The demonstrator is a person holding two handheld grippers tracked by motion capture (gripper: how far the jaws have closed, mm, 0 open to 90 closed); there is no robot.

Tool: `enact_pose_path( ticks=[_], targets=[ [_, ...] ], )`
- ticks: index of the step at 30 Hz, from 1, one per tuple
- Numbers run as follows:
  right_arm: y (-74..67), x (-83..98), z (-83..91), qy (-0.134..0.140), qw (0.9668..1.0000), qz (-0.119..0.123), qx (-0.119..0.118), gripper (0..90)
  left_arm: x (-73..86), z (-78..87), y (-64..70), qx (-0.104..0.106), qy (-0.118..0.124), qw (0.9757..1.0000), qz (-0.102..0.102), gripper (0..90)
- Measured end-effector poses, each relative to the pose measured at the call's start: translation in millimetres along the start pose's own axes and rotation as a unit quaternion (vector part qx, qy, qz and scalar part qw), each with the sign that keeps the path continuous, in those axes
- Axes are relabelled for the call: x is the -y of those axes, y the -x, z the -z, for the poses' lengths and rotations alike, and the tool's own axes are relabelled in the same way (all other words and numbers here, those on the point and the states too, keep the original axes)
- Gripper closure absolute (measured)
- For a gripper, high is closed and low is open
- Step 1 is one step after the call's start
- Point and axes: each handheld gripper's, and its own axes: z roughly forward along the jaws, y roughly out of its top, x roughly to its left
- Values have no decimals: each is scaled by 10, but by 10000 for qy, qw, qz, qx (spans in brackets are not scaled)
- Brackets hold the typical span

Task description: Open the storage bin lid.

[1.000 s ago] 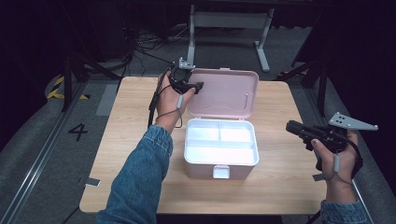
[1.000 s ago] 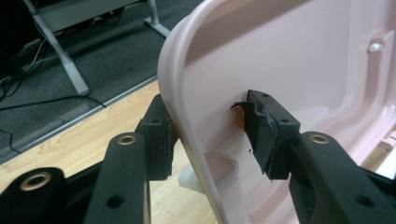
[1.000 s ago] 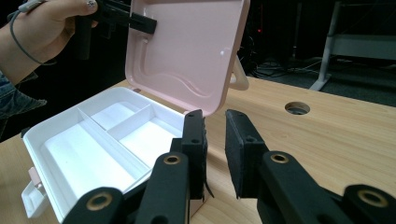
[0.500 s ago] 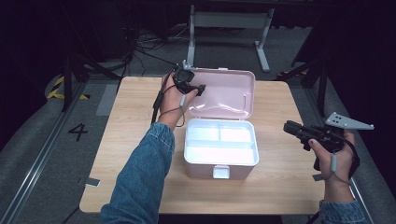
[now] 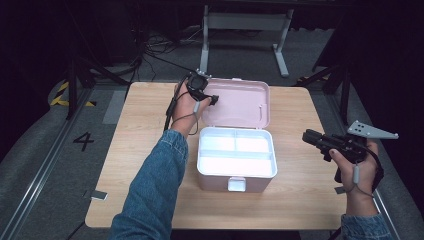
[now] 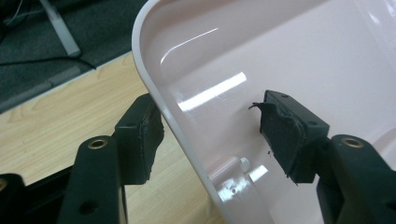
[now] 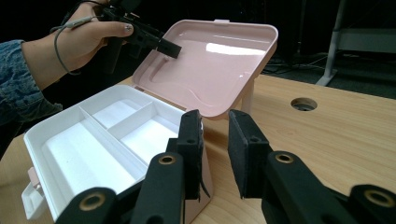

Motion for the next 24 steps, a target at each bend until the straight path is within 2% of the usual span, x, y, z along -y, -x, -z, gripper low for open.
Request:
enact_pose_path(
  ticks=[4, 6, 12, 14, 16, 22, 24],
  targets=[
    [14, 12, -17, -25, 10000, 11, 17, 750, 11, -41, -20, -24, -125, 9999, 20, 394],
    [21, 18, -19, -17, 10000, -5, 12, 748, 24, -71, -35, 52, -135, 9998, 151, 395],
    [46, 32, -27, -54, 10000, -41, 20, 747, 45, -122, -76, 166, -229, 9993, 264, 394],
    [50, 38, -33, -75, 9999, -63, 24, 747, 51, -133, -83, 86, -278, 9994, 202, 393],
    [53, 42, -41, -73, 9999, -73, 12, 746, 66, -165, -61, -175, -466, 9987, -91, 460],
    [57, 47, -47, -99, 9999, -77, 3, 743, 94, -236, -57, -185, -675, 9975, -80, 454],
    [58, 48, -49, -101, 9999, -91, 6, 743, 110, -250, -66, -156, -659, 9977, -42, 457]
  ],
)
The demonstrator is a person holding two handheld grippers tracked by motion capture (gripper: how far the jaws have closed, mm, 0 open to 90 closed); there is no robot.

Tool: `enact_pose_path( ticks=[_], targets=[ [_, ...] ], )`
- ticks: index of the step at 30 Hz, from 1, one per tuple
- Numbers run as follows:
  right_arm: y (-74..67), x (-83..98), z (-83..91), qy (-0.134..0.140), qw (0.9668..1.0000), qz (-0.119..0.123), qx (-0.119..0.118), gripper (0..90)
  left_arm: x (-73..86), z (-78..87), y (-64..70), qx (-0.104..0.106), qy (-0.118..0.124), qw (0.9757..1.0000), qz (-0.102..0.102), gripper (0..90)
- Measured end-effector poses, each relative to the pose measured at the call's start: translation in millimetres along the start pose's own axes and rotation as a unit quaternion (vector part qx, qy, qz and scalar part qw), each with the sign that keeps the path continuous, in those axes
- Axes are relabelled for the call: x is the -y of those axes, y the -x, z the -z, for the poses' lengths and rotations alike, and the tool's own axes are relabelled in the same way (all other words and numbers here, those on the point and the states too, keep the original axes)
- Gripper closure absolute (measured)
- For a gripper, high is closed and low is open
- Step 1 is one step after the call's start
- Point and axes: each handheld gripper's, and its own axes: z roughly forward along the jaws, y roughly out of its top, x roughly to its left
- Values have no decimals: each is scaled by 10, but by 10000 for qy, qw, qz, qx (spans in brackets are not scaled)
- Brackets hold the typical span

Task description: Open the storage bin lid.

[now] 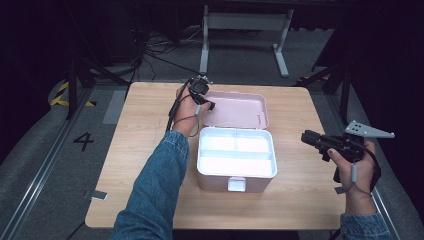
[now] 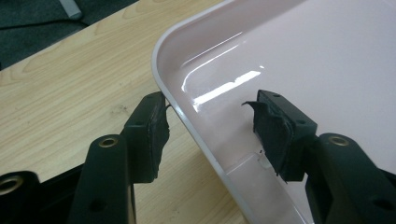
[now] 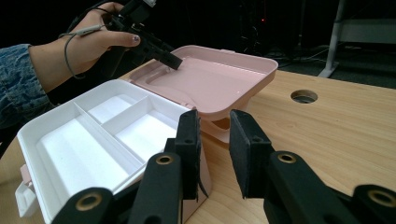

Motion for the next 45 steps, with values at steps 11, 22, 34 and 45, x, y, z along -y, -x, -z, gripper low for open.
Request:
enact_pose_path(
  ticks=[11, 22, 34, 45],
  targets=[
    [1, 10, -19, -24, 10000, 8, -7, 737, 51, -33, -53, 123, -40, 9999, 69, 493],
    [4, 13, -21, -31, 10000, 0, -7, 733, 153, -42, -143, -117, 202, 9997, 20, 431],
    [2, 20, -45, -43, 10000, -68, -40, 723, 141, 543, -6, 163, 1054, 9941, -203, 370],
    [-7, 2, -89, -119, 9998, -92, -131, 685, 551, 1395, 459, 699, 1811, 9771, -874, 344]
  ],
)
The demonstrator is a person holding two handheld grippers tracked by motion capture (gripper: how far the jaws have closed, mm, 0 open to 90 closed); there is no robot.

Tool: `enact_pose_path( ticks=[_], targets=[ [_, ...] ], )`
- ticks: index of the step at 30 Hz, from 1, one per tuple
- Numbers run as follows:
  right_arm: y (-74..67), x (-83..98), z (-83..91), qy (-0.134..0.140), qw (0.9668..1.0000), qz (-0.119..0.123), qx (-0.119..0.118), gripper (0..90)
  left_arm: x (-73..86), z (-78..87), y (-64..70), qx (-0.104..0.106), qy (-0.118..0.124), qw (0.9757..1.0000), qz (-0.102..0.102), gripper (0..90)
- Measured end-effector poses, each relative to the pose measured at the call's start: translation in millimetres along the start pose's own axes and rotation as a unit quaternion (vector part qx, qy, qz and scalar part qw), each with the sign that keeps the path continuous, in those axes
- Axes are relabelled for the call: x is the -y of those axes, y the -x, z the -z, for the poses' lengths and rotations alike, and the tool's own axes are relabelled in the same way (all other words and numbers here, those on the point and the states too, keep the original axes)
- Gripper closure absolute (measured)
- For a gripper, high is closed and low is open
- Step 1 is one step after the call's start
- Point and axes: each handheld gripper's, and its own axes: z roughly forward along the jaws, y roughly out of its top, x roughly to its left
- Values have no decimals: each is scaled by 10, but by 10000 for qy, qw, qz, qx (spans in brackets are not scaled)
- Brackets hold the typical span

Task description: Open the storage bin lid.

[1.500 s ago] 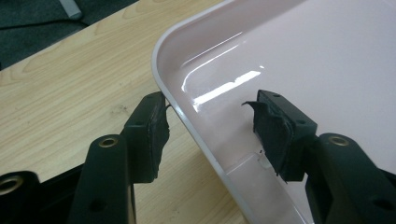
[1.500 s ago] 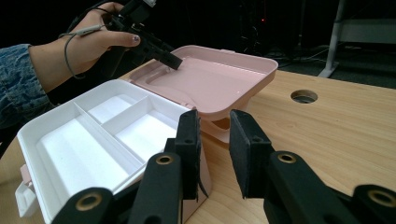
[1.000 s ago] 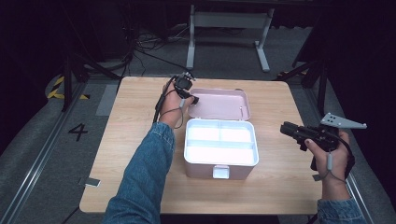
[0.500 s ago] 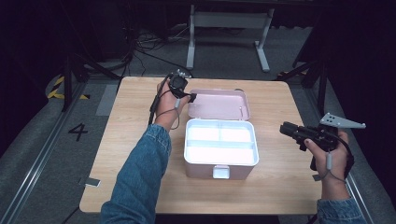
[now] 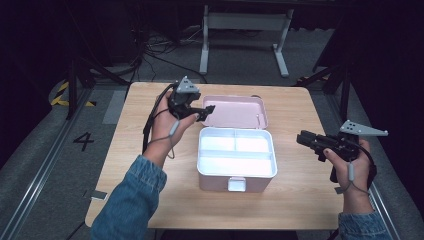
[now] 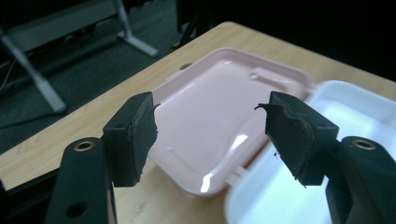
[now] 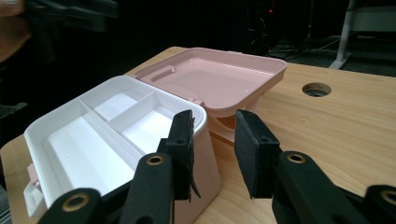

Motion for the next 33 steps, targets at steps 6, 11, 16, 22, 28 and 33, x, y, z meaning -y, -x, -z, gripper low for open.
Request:
enact_pose_path(
  ticks=[6, 11, 16, 22, 28, 33],
  targets=[
    [40, -65, 15, 15, 10000, -4, 68, 654, 224, 382, 115, -60, -104, 9999, 116, 337],
    [82, -104, -16, -102, 9997, 67, 189, 636, 438, 640, 196, -234, -341, 9991, 127, 324],
    [96, -118, -63, -236, 9994, 145, 229, 609, 678, 802, 117, -447, -501, 9968, 426, 316],
    [115, -99, -94, -485, 9984, 142, 262, 587, 966, 856, -24, -647, -1061, 9897, 707, 280],
    [153, -78, -70, -672, 9974, 65, 252, 559, 1153, 852, -122, -537, -1404, 9833, 1023, 245],
    [214, -31, -91, -985, 9943, 48, 395, 547, 1288, 757, -196, -579, -1863, 9752, 1043, 231]
  ],
)
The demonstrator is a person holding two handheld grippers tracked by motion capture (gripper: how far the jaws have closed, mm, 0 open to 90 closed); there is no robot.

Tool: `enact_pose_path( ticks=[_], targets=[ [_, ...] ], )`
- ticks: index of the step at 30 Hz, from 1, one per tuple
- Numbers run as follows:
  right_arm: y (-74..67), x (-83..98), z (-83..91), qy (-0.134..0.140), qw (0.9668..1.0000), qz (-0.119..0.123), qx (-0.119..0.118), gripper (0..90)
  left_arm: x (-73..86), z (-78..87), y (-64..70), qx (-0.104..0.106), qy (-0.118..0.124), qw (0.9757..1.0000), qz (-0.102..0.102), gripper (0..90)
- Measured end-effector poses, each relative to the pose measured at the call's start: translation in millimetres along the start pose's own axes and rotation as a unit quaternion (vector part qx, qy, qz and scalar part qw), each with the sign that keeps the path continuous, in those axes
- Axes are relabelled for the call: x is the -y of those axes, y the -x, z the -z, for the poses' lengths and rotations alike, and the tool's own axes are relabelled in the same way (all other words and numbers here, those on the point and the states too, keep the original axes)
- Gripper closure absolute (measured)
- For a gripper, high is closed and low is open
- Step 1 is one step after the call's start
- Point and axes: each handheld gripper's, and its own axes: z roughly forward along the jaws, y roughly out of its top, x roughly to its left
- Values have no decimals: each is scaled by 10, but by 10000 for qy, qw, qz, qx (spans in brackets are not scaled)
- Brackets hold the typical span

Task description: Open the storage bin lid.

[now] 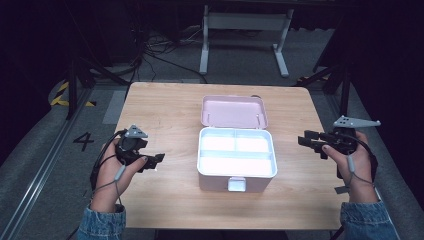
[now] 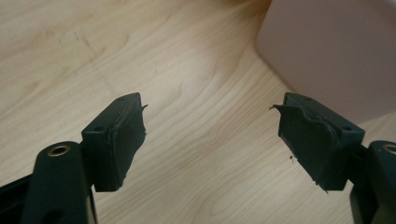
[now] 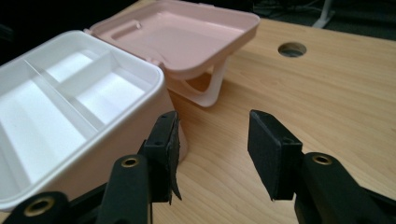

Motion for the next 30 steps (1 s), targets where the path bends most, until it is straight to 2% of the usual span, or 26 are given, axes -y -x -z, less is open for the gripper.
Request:
enact_pose_path(
  ticks=[2, 6, 9, 10, 11, 14, 15, 17, 18, 19, 21, 23, 25, 27, 30],
  targets=[
    [10, 17, -25, -109, 9999, -4, 65, 546, 24, -52, -38, -54, -192, 9998, -47, 229],
    [23, 43, -77, -270, 9996, -7, 86, 542, 89, -154, -108, 39, -493, 9988, 67, 236],
    [40, 61, -111, -355, 9993, -29, 116, 543, 133, -210, -140, -91, -790, 9968, 39, 236],
    [48, 69, -124, -386, 9992, -40, 119, 543, 152, -231, -144, -141, -912, 9957, 99, 236],
    [55, 79, -140, -437, 9989, -64, 130, 543, 157, -240, -156, -183, -969, 9951, 39, 234],
    [69, 96, -171, -517, 9985, -89, 159, 541, 177, -266, -165, -200, -1026, 9945, 111, 233],
    [75, 102, -182, -543, 9984, -98, 157, 540, 178, -272, -171, -200, -1046, 9943, 73, 232],
    [88, 120, -208, -607, 9980, -124, 143, 539, 187, -295, -170, -153, -1135, 9934, 75, 233],
    [97, 135, -226, -668, 9976, -140, 148, 539, 194, -311, -162, -114, -1234, 9923, 73, 235],
    [97, 135, -226, -668, 9976, -140, 148, 539, 198, -330, -164, -55, -1299, 9915, -18, 235],
    [105, 148, -241, -709, 9972, -184, 129, 539, 212, -366, -136, 84, -1461, 9892, 30, 238],
    [116, 160, -249, -743, 9970, -194, 107, 538, 212, -385, -128, 82, -1534, 9881, -14, 238],
    [126, 172, -253, -777, 9966, -239, 92, 538, 211, -394, -116, -29, -1715, 9852, 39, 237],
    [139, 183, -255, -816, 9962, -274, 96, 537, 203, -391, -83, -147, -2031, 9788, 211, 241],
    [146, 194, -261, -865, 9957, -322, 109, 535, 191, -373, -55, -153, -2257, 9734, 362, 242]
  ],
)
